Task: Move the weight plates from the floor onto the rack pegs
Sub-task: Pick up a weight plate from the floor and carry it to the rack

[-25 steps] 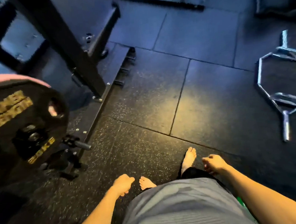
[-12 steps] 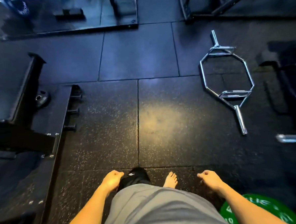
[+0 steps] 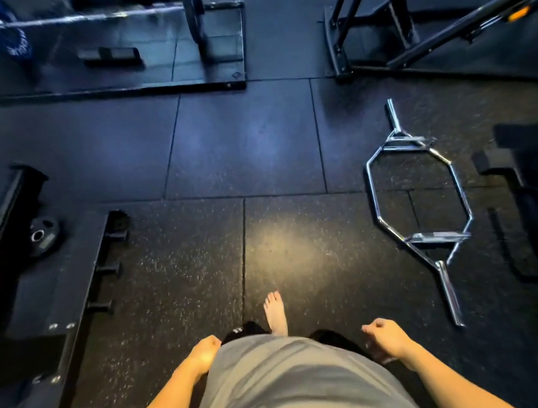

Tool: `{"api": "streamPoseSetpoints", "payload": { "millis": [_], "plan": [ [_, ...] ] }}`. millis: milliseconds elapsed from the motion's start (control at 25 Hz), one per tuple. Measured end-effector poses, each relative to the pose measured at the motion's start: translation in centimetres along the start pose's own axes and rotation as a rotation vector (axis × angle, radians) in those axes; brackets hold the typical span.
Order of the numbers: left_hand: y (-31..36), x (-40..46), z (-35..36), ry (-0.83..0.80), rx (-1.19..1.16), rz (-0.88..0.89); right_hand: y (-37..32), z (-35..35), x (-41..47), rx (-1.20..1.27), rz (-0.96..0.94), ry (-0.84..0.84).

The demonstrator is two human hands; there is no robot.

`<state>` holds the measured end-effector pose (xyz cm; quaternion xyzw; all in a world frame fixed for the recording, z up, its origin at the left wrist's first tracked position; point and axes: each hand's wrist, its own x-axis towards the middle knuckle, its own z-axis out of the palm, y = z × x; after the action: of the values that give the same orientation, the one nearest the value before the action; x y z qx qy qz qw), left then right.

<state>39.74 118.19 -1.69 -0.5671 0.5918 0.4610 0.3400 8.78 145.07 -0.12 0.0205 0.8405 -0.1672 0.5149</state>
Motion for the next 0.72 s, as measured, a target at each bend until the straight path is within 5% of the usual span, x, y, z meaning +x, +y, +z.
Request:
{"api": "streamPoseSetpoints", "payload": {
  "millis": [360, 560, 720],
  "plan": [
    [25.8, 8.9, -21.6, 0.156, -0.159, 0.154, -26.8, -9.8, 13.4, 0.096, -0.071, 0.014],
    [33.3, 11.8, -26.6, 0.157, -0.358, 0.003, -39.5, -17.6, 21.8, -0.137, -0.038, -0.045],
    [36.7, 14.6, -30.6, 0.223, -0.530, -0.110, -56.2, -21.7, 25.6, -0.294, -0.135, -0.069]
  ]
}}
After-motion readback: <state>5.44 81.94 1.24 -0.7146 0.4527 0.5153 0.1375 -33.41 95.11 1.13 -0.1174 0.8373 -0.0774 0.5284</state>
